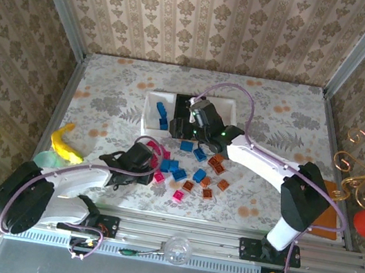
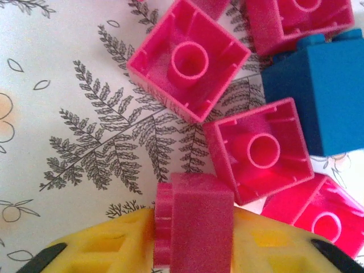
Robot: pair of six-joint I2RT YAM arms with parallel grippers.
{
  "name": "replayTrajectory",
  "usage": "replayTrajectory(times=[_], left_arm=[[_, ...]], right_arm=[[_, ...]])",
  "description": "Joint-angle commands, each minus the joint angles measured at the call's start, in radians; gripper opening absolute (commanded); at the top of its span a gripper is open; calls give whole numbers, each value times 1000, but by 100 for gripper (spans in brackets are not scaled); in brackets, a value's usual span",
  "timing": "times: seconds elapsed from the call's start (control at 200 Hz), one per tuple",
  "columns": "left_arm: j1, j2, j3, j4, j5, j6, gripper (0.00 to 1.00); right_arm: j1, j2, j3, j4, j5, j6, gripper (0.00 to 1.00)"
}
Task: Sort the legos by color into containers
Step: Pick up the lego from the middle-left of the table, then place the lego in the container.
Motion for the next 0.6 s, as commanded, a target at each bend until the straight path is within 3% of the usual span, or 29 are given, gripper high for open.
replayTrajectory(times=[0.0, 0.175, 0.34, 0.44, 0.595], left_arm=[[-6, -15, 33, -16, -29, 16, 33], [-20, -130, 39, -89, -45, -1, 26], [-30, -213, 122, -140, -36, 3, 28], [-24, -122, 246, -91, -15, 51, 29], [-5, 144, 500, 12, 42, 131, 28]], right_arm=[[-3, -57, -32, 28, 25, 12, 67], [-4, -116, -106, 33, 41, 17, 66], [-12, -225, -233, 41, 103, 34, 66], [-26, -286, -324, 42, 143, 58, 66], [-47, -408, -441, 13, 170, 83, 66]])
